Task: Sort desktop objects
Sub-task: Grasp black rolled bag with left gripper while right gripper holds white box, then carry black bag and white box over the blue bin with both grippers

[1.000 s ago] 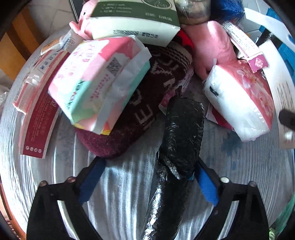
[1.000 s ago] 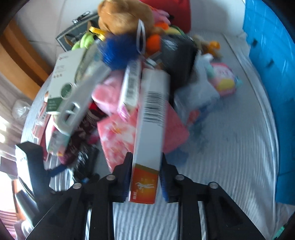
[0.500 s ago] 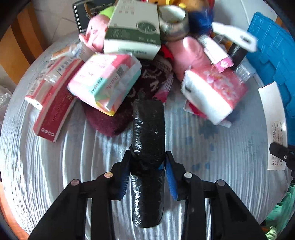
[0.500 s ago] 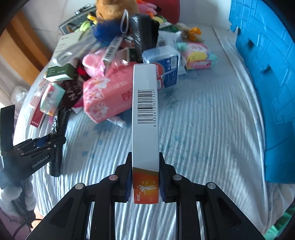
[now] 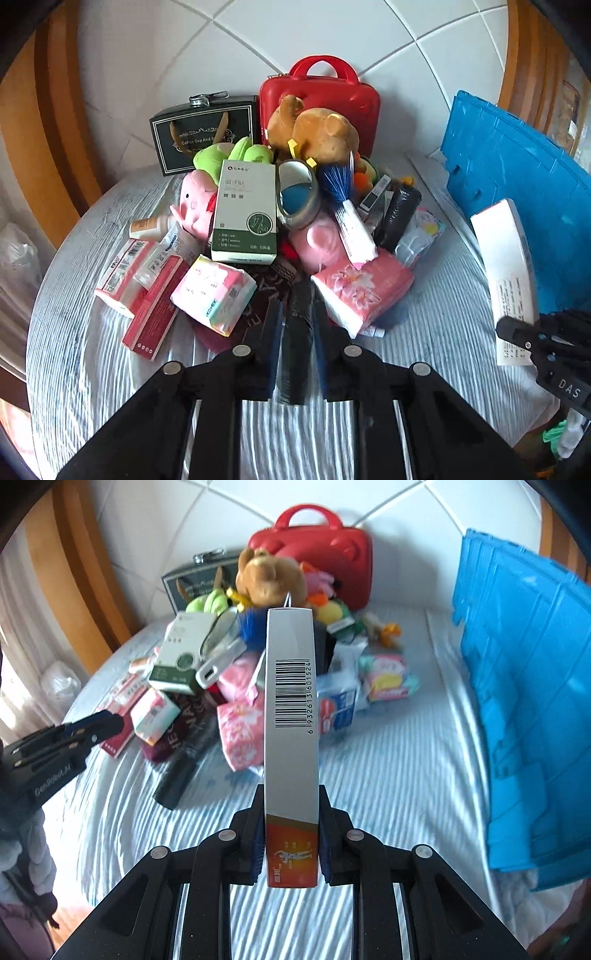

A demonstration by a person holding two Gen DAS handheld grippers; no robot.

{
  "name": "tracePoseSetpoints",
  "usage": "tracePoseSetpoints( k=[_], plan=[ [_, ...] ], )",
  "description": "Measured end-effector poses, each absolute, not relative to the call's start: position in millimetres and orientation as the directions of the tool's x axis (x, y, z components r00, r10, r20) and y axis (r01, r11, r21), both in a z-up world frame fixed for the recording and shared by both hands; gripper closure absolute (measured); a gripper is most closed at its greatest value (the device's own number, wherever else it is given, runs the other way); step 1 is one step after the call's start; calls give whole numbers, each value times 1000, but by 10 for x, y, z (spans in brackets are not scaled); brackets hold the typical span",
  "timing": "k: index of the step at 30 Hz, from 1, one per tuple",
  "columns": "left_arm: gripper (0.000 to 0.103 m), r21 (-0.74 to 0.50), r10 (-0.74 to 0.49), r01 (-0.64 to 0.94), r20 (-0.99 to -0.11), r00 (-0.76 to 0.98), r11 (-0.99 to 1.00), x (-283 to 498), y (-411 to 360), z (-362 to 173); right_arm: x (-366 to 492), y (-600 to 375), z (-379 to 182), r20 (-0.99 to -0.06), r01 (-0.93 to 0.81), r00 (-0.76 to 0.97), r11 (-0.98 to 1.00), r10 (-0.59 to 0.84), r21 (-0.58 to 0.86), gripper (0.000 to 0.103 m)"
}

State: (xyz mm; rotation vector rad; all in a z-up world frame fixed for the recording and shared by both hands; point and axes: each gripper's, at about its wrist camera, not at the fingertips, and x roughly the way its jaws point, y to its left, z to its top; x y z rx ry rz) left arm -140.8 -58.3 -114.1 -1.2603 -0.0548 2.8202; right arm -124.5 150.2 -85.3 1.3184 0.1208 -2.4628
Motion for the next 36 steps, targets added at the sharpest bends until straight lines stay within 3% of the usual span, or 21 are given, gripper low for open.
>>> tracePoseSetpoints(
  k=[1, 3, 5, 13, 20, 22, 24, 28, 34, 35, 36],
  plan=[
    [86, -66, 73, -35, -756, -651, -997, -1436, -602, -1204, -1246, 1535, -864, -825, 335, -503, -938, -257, 88, 80],
    [73, -67, 68, -26, -787, -612, -997, -1411, -599, -1332, -1252, 1581, -937, -843, 323, -479, -942, -244, 89, 80],
    [66, -50, 53, -22, -816, -576, -999, -1371, -550, -1475, -1279, 1639, -1102, -867, 315, -437, -944, -238, 100, 80],
    [65, -84, 85, -22, -890, -448, -996, -1592, -456, -2159, -1456, 1707, -1910, -940, 269, -302, -960, -160, 77, 80],
    [63, -68, 59, 19, -948, -313, -998, -1902, -457, -2647, -1611, 1728, -2087, -954, 259, -260, -962, -150, 81, 80],
    [45, -65, 60, 2, -936, -347, -998, -1900, -438, -2645, -1655, 1739, -2099, -955, 255, -259, -964, -148, 80, 79],
    [20, -64, 65, -15, -934, -351, -998, -1911, -410, -2707, -1709, 1746, -2130, -958, 249, -244, -965, -151, 89, 79],
    [0, -16, 34, -54, -932, -362, -998, -1885, -312, -2841, -1766, 1733, -2182, -961, 241, -232, -966, -148, 91, 76],
    [3, -15, 31, -49, -938, -344, -999, -1857, -324, -2900, -1818, 1766, -2238, -964, 218, -219, -971, -149, 101, 75],
    [16, -16, 27, -32, -935, -353, -999, -1834, -348, -2878, -1821, 1759, -2241, -964, 218, -220, -971, -146, 98, 75],
    [37, -20, 27, -23, -931, -364, -1000, -1810, -371, -2849, -1819, 1746, -2236, -964, 222, -226, -971, -140, 89, 75]
  ],
)
